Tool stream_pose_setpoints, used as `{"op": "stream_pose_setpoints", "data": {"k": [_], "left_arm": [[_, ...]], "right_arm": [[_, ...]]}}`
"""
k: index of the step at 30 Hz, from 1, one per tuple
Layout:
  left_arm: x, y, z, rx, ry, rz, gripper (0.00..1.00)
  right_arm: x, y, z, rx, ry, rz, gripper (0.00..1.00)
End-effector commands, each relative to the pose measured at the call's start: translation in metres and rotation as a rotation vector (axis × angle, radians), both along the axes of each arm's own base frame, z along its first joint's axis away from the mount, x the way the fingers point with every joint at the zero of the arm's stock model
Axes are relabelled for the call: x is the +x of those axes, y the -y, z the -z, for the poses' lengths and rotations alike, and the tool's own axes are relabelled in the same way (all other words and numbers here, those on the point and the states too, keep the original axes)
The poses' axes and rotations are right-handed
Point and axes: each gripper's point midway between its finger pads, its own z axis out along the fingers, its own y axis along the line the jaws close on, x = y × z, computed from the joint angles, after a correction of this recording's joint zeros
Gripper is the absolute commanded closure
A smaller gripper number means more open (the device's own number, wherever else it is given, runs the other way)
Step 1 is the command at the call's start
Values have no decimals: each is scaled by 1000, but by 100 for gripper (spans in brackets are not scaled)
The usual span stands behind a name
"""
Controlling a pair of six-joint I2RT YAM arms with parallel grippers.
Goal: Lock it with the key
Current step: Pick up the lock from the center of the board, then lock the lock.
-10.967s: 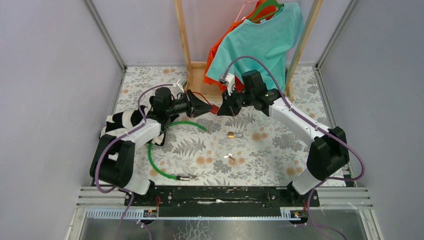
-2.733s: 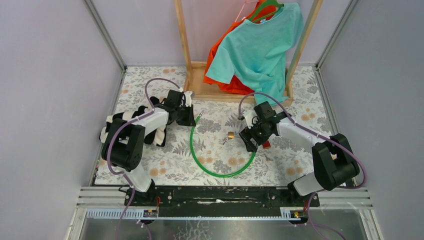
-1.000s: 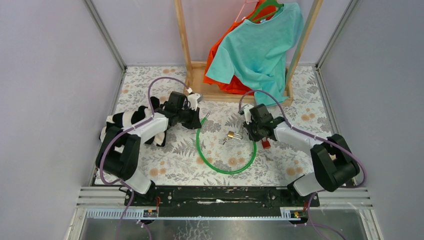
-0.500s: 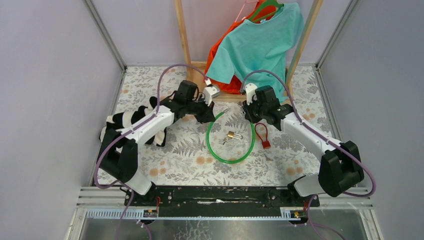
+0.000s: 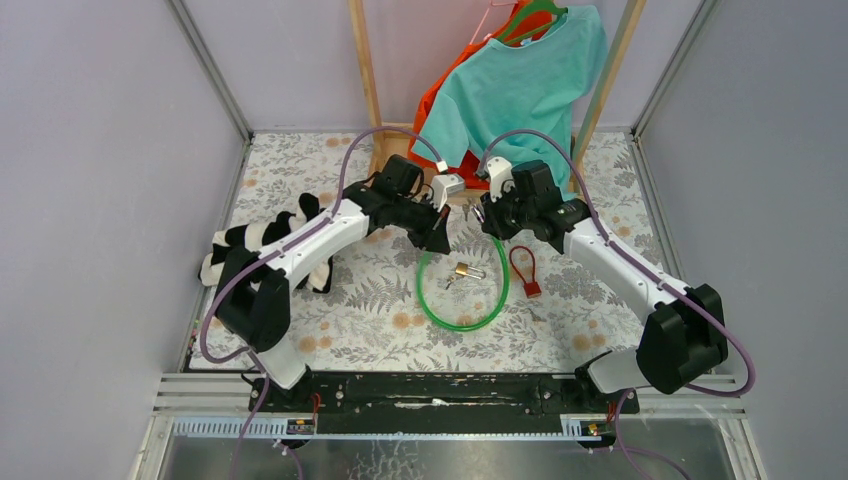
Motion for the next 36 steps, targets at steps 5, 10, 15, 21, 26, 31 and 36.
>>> {"op": "stream_pose_setpoints", "data": {"k": [5, 10, 15, 21, 26, 31, 36], "left_arm": [[-15, 2, -6, -5, -101, -15, 100], [-14, -10, 0, 25, -47, -24, 100], [-1, -34, -6, 44, 6, -101, 97], [8, -66, 1, 153, 87, -206, 68], [10, -103, 30, 263, 72, -315, 53], [15, -138, 59, 337, -9, -447, 47], [21, -158, 80, 389, -58, -520, 43]], "right_arm": [[6, -11, -39, 91, 106, -24, 100], [6, -7, -36, 79, 114, -8, 100], [22, 11, -41, 32, 155, 115, 100], [34, 28, -40, 35, 145, 230, 100], [39, 43, -35, 40, 136, 306, 100], [42, 53, -30, 53, 122, 355, 100], [42, 56, -24, 65, 111, 366, 100]]}}
